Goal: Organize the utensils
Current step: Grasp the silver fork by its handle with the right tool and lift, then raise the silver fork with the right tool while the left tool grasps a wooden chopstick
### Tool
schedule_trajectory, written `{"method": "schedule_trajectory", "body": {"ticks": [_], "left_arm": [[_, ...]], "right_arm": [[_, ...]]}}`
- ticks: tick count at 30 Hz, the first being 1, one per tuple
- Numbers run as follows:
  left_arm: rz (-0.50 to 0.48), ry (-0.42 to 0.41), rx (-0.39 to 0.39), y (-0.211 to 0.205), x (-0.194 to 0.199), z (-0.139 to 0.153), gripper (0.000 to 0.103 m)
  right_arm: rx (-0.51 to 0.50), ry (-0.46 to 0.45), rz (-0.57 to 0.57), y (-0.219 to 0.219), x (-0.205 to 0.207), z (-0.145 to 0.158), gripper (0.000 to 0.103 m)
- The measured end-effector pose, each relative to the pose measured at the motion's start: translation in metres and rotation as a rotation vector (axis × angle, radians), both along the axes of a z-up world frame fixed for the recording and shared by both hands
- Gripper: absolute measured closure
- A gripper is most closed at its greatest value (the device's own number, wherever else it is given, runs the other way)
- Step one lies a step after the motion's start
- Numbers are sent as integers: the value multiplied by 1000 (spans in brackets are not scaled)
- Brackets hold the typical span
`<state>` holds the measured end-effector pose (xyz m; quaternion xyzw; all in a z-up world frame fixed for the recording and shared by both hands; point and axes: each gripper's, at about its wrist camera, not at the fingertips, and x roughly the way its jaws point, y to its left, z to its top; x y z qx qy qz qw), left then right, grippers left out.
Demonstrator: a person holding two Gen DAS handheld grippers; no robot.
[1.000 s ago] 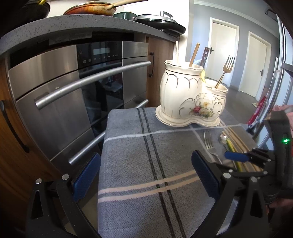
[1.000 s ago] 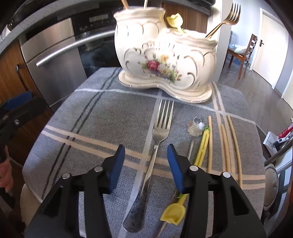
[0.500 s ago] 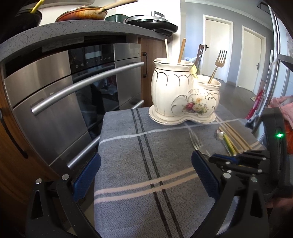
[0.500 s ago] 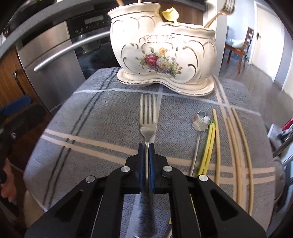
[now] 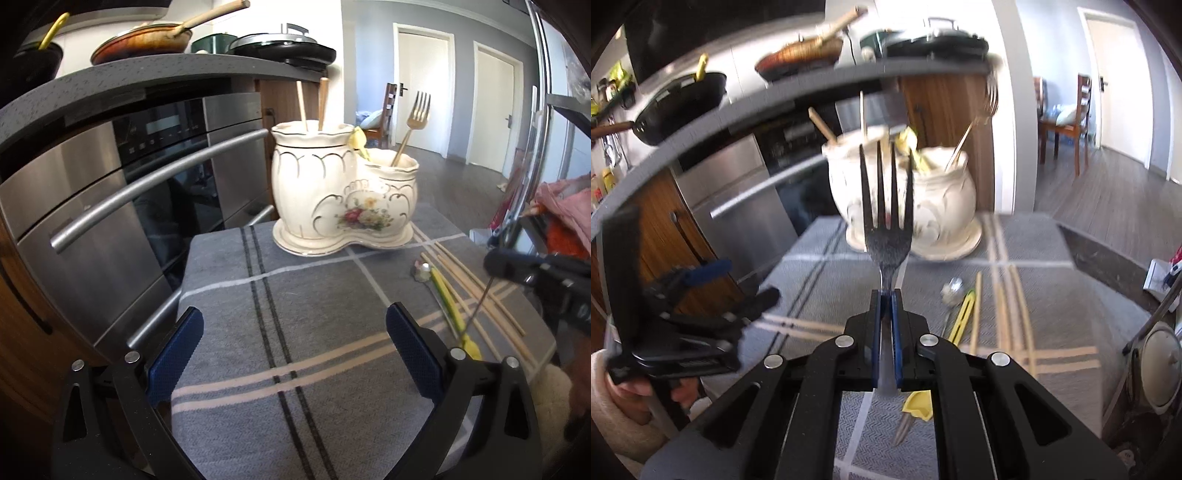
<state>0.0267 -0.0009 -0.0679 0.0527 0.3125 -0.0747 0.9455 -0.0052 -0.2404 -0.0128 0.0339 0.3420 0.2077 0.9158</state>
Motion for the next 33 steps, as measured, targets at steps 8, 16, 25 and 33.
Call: {"method": "schedule_trajectory", "body": {"ticks": [8, 16, 25, 33], "left_arm": [[-1, 12, 0, -9, 4, 5, 5], [-73, 61, -14, -42, 10, 12, 5], [-220, 169, -40, -121, 29, -1, 9], [-265, 307, -36, -182, 54, -26, 46]], "right_arm": [[5, -112, -2, -10, 3, 28, 97], [-18, -160, -6, -45, -12, 49, 98], [-25, -196, -88, -105, -31, 57, 97], [4, -206, -131, -142, -35, 50, 98]]}}
